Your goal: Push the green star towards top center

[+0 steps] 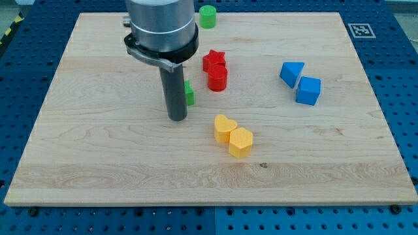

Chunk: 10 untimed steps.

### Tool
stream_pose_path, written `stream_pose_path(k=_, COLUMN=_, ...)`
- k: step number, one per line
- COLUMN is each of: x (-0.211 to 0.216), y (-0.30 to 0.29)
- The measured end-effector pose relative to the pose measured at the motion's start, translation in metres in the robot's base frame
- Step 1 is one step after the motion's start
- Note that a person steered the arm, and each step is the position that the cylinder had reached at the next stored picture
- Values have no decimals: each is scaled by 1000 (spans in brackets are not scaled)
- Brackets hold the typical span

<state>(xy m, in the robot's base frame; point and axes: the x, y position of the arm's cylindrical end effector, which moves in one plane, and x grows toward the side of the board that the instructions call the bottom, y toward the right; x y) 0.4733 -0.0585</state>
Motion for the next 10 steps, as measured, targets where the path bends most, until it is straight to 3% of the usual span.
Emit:
stream_pose_path(k=7, x=-196, y=5)
stream_pose_path(k=9, x=-171, y=17)
stream_pose_path(k=10, x=-166, y=50)
